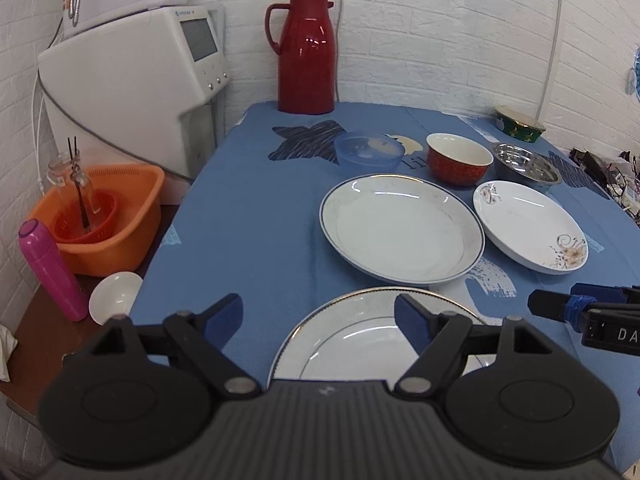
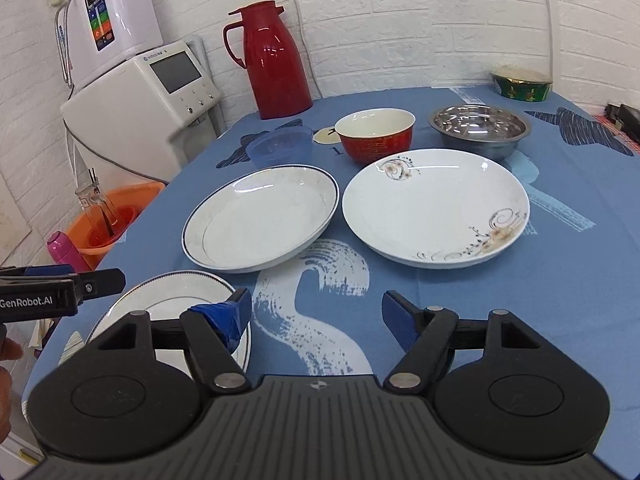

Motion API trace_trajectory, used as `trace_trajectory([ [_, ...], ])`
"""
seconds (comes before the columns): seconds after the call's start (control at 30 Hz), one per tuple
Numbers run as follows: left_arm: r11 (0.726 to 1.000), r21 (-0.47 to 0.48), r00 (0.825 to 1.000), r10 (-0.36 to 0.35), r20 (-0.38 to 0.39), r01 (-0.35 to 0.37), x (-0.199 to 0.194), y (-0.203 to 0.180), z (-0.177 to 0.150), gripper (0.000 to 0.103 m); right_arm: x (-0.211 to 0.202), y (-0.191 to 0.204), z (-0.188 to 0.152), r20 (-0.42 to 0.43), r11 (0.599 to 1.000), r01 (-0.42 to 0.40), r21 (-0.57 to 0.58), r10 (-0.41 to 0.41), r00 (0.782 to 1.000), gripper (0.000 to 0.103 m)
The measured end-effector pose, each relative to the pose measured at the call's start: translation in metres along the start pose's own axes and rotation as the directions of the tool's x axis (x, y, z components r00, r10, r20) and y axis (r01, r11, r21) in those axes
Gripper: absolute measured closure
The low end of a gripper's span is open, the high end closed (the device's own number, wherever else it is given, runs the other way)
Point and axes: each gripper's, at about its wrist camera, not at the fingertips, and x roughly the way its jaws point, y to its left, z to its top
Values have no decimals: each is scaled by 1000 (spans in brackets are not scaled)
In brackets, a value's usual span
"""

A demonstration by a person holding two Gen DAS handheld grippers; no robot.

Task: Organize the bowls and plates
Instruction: 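Lift the gold-rimmed plate with both grippers and carry it toward the plain white plate, then lower the gold-rimmed plate onto the plain white plate and open both grippers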

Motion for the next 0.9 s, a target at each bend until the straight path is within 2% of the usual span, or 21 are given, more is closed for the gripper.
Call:
trace_trajectory([
  [0.17,1000,-15,1000,3,-8,-3,14,6,8,25,32,-1,19,-24,1000,-22,4,22,999,45],
  [0.37,1000,-26,1000,16,-16,-16,28,17,15,25,74,-3,29,-100,999,-25,43,29,995,44],
  [0.47,999,-44,1000,18,-24,-19,34,28,17,25,91,-2,33,-137,996,-49,69,58,989,44],
  [0.6,996,-76,999,37,-35,-39,39,41,18,24,103,17,41,-140,998,-67,9,67,988,44],
  [0.63,996,-82,998,42,-36,-45,39,44,18,24,105,23,43,-147,998,-66,-1,65,987,41],
  [0.73,994,-95,998,57,-35,-60,40,52,19,24,111,36,46,-167,999,-21,-45,13,986,41],
  [0.83,992,-98,997,72,-39,-76,46,56,23,24,112,37,47,-188,995,-94,-13,90,978,41],
  [0.9,993,-91,997,70,-38,-73,51,55,28,24,111,35,47,-185,995,-104,-9,101,978,43],
])
